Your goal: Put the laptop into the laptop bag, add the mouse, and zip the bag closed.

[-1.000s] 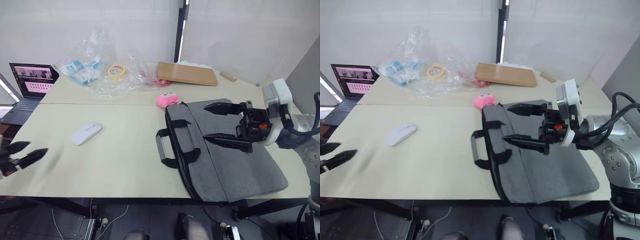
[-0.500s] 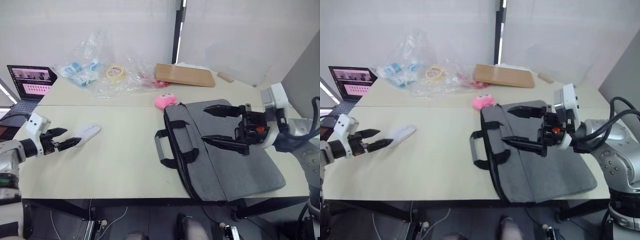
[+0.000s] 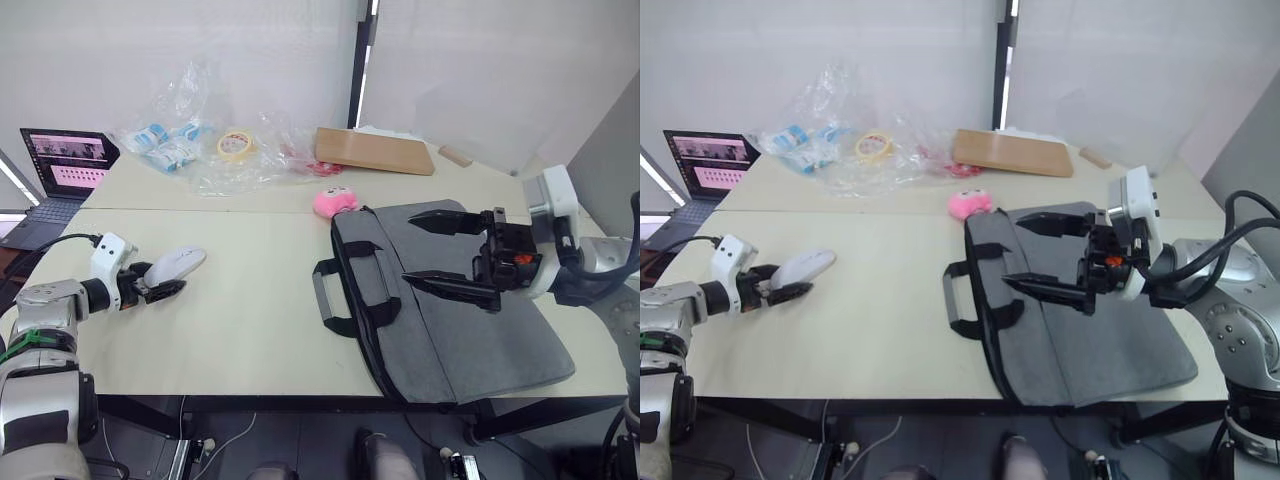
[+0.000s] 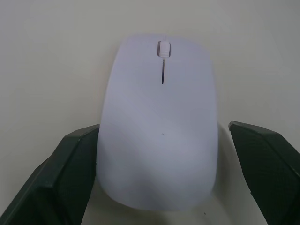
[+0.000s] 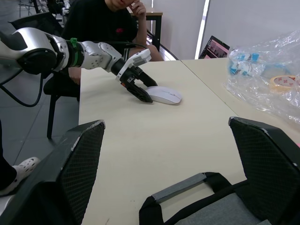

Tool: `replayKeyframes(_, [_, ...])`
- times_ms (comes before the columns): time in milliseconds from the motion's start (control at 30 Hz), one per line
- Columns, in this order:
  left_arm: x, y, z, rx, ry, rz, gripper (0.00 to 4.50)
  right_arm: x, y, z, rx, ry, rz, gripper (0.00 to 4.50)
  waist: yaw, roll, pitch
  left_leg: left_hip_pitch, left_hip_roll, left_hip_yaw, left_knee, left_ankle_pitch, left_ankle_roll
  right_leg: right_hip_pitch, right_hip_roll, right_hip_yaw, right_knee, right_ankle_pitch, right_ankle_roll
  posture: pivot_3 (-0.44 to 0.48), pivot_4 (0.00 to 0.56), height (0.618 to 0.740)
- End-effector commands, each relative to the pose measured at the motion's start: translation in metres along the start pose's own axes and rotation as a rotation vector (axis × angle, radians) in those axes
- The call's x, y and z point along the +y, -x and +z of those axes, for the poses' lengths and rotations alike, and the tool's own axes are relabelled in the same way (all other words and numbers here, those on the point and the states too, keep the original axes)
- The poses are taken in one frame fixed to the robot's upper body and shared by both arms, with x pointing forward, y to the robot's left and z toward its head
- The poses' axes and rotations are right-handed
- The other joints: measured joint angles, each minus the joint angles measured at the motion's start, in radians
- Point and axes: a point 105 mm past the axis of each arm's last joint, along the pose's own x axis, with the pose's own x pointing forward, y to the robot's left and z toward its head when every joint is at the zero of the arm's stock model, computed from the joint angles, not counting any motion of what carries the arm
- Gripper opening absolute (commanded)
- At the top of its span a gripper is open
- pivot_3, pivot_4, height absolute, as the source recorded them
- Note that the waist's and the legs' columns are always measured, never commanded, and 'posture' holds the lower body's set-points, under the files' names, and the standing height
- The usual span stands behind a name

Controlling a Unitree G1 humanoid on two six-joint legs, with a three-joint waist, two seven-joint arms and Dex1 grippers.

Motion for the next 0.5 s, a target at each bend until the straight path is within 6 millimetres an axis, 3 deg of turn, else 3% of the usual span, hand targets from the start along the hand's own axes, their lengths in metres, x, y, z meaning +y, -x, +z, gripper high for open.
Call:
replayKeyframes(33, [0.001, -0.003, 0.003, -0.002, -0.013, 0.017, 4.50, 0.003, 0.000, 0.014, -0.013, 0.052, 0.003, 4.45, 0.001, 0.000, 0.000, 0.000, 0.000, -0.001, 0.000, 0.000, 0.000, 0.000, 0.000, 0.000, 0.000, 0.000, 0.000, 0.000, 0.150, 0.740])
replayKeyframes(233, [0.000, -0.004, 0.005, -0.003, -0.017, 0.000, 2.84, 0.003, -0.001, 0.016, -0.009, 0.049, 0.001, 4.50, 0.003, 0.000, 0.000, 0.000, 0.000, -0.001, 0.000, 0.000, 0.000, 0.000, 0.000, 0.001, 0.000, 0.000, 0.000, 0.000, 0.150, 0.740])
replayKeyframes(500, [0.004, 0.011, 0.016, -0.032, -0.078, -0.019, 2.84, 0.002, -0.004, 0.011, 0.007, 0.055, -0.030, 4.50, 0.002, 0.000, 0.000, 0.000, 0.000, -0.001, 0.000, 0.000, 0.000, 0.000, 0.000, 0.001, 0.000, 0.000, 0.001, 0.000, 0.150, 0.740])
